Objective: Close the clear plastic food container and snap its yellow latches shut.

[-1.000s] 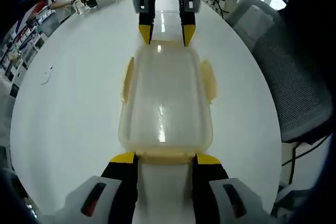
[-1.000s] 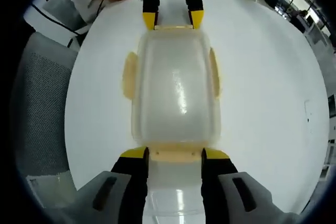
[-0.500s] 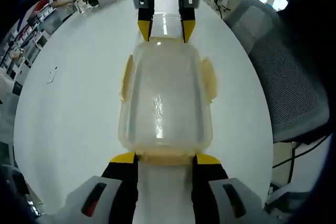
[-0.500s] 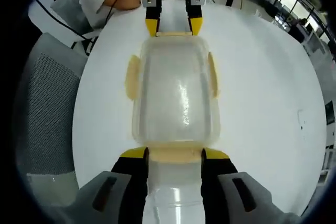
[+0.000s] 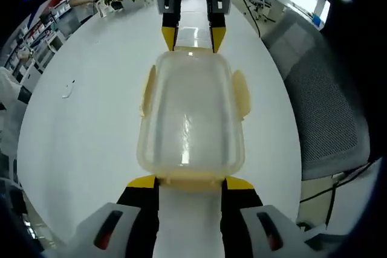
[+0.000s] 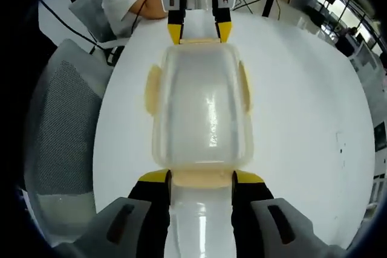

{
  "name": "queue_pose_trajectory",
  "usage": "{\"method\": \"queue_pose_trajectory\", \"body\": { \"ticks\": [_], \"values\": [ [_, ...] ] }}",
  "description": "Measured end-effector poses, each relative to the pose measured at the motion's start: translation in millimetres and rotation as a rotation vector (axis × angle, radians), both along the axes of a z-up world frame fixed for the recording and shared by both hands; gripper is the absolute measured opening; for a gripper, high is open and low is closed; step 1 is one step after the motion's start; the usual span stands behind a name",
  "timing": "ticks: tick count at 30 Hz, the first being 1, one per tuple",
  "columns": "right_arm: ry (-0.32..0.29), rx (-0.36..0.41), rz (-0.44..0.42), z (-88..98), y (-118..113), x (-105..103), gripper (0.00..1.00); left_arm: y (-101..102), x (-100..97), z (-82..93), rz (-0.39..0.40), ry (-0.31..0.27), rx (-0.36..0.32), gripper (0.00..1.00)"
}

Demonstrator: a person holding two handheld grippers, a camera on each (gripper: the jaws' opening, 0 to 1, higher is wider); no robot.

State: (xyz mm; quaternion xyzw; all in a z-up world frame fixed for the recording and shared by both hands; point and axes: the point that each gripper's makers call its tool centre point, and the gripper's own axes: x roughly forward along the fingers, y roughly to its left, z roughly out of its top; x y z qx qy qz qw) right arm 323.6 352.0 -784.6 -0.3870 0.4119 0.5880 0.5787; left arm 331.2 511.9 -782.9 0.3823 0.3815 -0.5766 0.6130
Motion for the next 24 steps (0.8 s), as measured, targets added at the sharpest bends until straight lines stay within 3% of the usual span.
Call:
{"method": "queue_pose_trajectory", "body": {
  "ticks": [13,24],
  "values": [
    [0.029,-0.007,0.041,8.4,-8.0,-3.2,0.36,-8.0,-8.0,8.2,0.042,0.01,0.023,0.34],
    [0.018,-0.001,0.056,16.2,-32.3,0.0,0.36,-32.7,-9.9,18.1,0.069,0.011,0.01,0.34]
  ]
}}
